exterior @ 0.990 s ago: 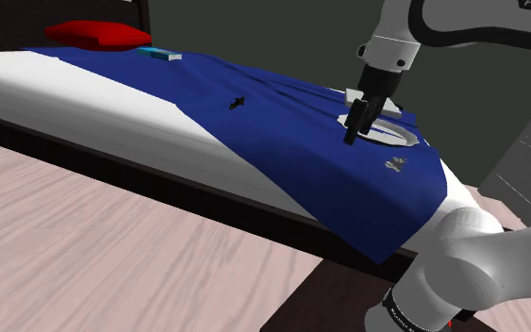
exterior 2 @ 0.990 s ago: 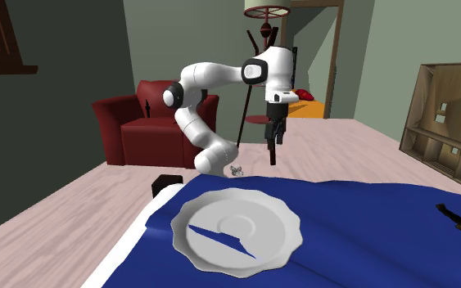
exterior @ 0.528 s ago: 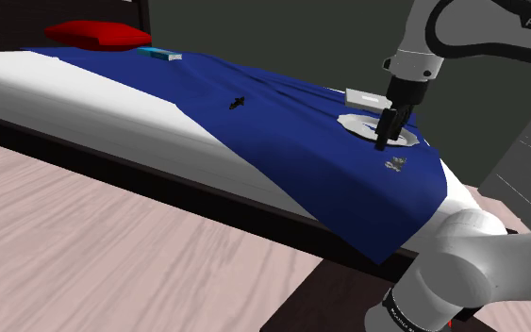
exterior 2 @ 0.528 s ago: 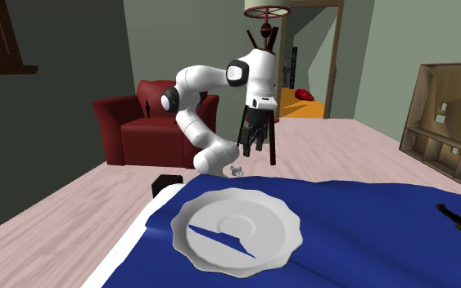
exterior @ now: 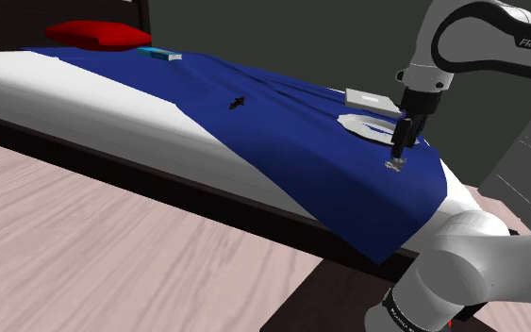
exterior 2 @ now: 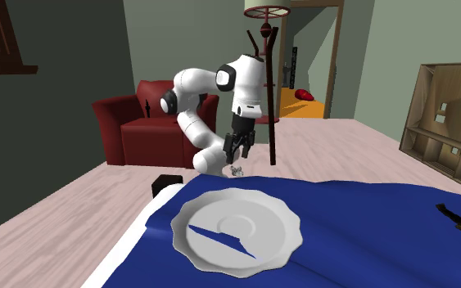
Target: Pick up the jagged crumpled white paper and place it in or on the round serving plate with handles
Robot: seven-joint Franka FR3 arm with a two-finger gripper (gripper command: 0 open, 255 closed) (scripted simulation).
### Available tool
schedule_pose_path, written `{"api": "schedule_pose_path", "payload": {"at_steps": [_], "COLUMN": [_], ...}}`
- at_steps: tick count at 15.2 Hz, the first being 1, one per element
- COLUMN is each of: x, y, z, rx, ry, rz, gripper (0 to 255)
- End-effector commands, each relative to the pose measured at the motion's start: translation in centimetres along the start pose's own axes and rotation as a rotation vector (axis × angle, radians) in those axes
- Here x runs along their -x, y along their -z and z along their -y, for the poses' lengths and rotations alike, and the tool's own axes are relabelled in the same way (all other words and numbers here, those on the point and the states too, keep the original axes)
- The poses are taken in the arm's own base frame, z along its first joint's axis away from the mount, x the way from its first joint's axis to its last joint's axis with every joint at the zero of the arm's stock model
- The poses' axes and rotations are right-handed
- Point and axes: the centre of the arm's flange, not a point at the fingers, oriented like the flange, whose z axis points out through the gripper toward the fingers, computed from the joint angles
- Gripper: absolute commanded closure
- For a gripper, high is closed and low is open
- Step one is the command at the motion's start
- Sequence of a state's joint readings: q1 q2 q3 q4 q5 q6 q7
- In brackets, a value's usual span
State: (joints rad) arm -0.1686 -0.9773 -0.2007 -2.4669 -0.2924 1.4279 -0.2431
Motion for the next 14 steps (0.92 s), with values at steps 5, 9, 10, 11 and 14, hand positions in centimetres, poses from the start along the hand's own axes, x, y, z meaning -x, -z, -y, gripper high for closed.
{"api": "schedule_pose_path", "payload": {"at_steps": [5, 9, 10, 11, 14], "x": [0.0, 0.0, 0.0, 0.0, 0.0], "y": [-2.4, -2.4, -2.4, -2.4, -2.4], "z": [0.1, 0.1, 0.1, 0.1, 0.1], "rx": [0.0, 0.0, 0.0, 0.0, 0.0], "ry": [0.0, 0.0, 0.0, 0.0, 0.0], "rz": [0.0, 0.0, 0.0, 0.0, 0.0], "gripper": [0, 0, 0, 0, 255]}}
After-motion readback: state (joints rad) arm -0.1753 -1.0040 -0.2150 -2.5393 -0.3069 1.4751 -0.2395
